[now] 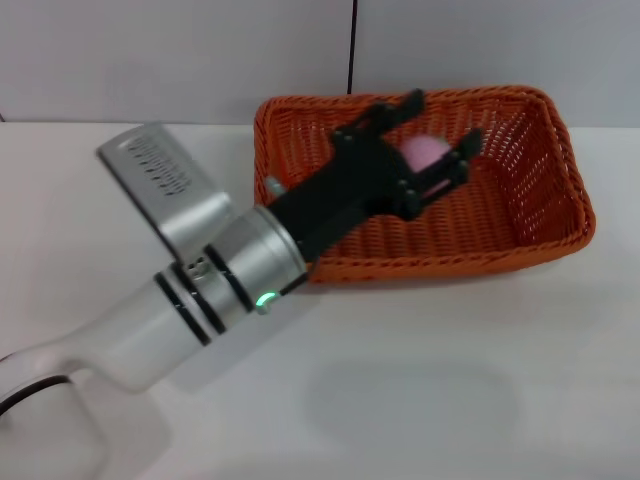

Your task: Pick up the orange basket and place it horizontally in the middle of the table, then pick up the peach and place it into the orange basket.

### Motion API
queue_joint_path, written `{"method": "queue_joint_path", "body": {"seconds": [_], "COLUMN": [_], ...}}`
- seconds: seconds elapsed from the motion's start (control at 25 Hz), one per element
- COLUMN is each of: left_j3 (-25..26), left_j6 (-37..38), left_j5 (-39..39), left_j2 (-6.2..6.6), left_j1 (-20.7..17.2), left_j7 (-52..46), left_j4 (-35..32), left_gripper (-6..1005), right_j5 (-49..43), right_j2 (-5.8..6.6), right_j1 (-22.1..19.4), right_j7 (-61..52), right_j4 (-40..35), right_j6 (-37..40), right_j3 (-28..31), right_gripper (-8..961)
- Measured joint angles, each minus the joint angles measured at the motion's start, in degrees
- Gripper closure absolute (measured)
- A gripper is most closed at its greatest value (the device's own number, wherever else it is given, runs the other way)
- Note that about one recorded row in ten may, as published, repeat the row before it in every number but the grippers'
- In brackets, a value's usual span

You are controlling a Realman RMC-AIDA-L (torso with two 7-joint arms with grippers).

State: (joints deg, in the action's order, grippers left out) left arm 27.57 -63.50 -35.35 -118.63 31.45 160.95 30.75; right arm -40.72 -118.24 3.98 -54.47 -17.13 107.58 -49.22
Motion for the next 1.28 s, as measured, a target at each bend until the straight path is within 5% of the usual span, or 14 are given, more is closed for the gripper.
{"method": "queue_joint_path", "body": {"seconds": [0.16, 0.32, 0.72, 0.96, 1.28], "left_j3": [3.41, 11.32, 25.38, 30.28, 32.41], "left_j6": [-5.33, -19.71, -30.2, -32.05, -33.13], "left_j5": [0.54, 0.59, 0.21, 0.2, 0.13], "left_j2": [0.26, 0.4, 0.42, 0.24, 0.42], "left_j1": [-4.39, -14.34, -27.47, -30.36, -30.41], "left_j7": [1.15, 0.93, 0.76, 0.74, 0.68], "left_j4": [-2.9, -12.17, -23.49, -24.01, -24.12], "left_gripper": [364, 184, 170, 170, 170], "right_j5": [0.07, 0.03, 0.56, 0.6, 0.41], "right_j2": [0.02, 0.04, -0.59, -0.66, -0.67], "right_j1": [-0.08, -0.12, 2.56, 6.14, 9.01], "right_j7": [2.22, 5.34, 16.0, 18.52, 18.72], "right_j4": [0.62, 2.99, 11.23, 14.52, 14.45], "right_j6": [-0.3, -0.41, -1.9, -3.77, -7.28], "right_j3": [0.28, 2.53, 11.16, 17.52, 17.72], "right_gripper": [258, 258, 258, 258, 258]}}
